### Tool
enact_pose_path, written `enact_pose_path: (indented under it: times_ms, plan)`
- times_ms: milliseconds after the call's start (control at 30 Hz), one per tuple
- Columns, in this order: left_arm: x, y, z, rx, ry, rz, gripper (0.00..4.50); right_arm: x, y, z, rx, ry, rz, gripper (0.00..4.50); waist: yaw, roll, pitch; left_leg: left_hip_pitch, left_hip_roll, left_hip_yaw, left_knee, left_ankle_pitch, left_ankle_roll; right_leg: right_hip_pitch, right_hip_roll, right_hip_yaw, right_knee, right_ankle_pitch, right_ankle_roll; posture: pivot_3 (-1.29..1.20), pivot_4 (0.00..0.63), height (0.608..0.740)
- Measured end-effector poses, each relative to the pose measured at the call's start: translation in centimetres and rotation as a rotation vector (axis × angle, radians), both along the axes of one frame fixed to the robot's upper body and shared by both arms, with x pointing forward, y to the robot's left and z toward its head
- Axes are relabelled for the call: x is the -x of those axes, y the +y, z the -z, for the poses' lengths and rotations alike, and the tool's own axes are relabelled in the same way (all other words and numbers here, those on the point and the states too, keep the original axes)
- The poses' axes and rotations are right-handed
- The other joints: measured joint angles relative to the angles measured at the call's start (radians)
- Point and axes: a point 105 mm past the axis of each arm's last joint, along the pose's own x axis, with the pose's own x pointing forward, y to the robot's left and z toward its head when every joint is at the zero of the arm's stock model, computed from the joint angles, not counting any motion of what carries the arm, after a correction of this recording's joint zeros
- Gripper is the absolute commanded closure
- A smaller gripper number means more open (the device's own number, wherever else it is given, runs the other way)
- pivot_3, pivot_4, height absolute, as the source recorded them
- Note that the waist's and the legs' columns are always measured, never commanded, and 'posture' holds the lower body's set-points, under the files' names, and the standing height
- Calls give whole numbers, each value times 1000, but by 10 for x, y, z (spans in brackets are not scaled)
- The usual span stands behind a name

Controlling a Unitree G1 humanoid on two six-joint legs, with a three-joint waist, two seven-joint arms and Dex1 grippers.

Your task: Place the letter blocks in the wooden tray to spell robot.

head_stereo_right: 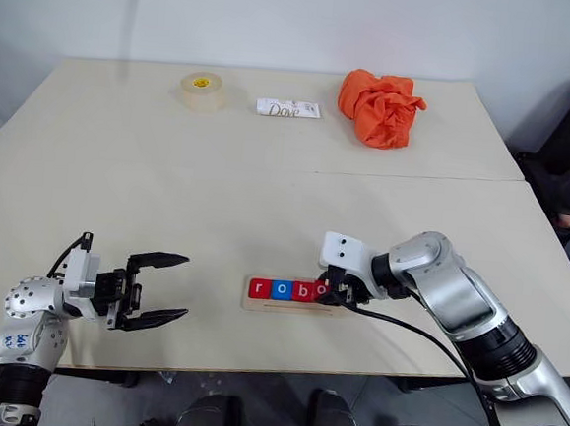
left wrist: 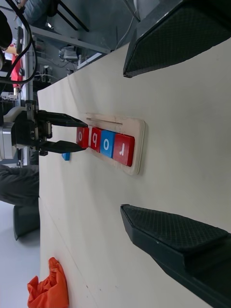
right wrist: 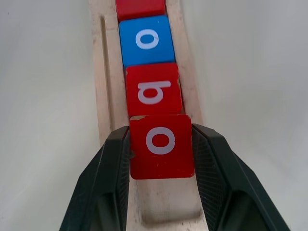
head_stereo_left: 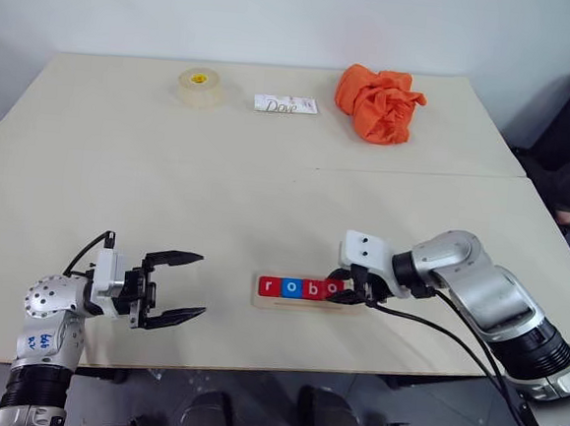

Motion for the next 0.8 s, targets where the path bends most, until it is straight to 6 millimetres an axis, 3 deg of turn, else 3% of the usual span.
enact_pose_path:
  times_ms: [300,600,733,800]
  plan:
    - [0,0,0,0,-1,0,0,2,1,0,0,9,-14,30,0,0,0,0,0,0,0,0,0,0,0,0,0,0,0,0,150,740]
    - [-6,-2,-4,5,-17,6,0,9,1,-10,-44,11,-20,30,2,0,0,0,0,0,0,0,0,0,0,0,0,0,0,0,150,740]
    - [-7,-4,-3,8,-13,17,0,9,-14,-21,-171,-24,52,30,5,0,0,0,0,0,0,-1,1,1,0,0,-2,0,0,0,150,740]
    - [-8,-5,-3,11,-11,24,0,8,-31,-20,-237,-46,133,30,12,0,0,0,0,0,0,-1,1,2,0,-1,-3,0,0,0,150,740]
